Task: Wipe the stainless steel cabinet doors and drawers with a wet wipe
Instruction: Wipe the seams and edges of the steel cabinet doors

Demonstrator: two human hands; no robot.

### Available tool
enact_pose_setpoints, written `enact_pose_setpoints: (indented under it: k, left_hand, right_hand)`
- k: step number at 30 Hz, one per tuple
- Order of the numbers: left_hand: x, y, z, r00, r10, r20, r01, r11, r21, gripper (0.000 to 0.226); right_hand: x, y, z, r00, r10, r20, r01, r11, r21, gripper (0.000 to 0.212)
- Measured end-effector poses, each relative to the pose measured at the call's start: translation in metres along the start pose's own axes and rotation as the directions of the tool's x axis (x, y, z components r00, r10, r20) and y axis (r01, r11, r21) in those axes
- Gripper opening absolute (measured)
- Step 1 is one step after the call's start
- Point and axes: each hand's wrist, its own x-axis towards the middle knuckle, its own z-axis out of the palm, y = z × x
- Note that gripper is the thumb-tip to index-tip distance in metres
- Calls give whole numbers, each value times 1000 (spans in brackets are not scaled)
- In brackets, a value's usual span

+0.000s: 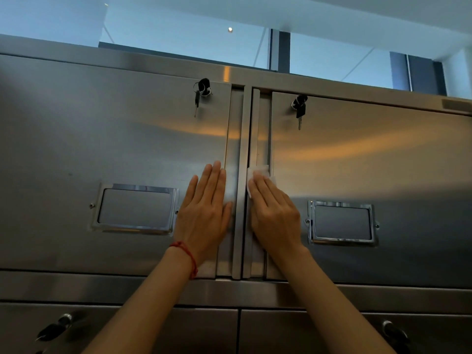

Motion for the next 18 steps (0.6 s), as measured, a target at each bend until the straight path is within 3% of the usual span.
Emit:
enact_pose_setpoints:
  k: [18]
  left_hand:
    - [-2,-1,2,1000,-26,9,26,998,53,56]
  right_hand:
    - [10,0,0,999,-16,35,18,999,-36,44]
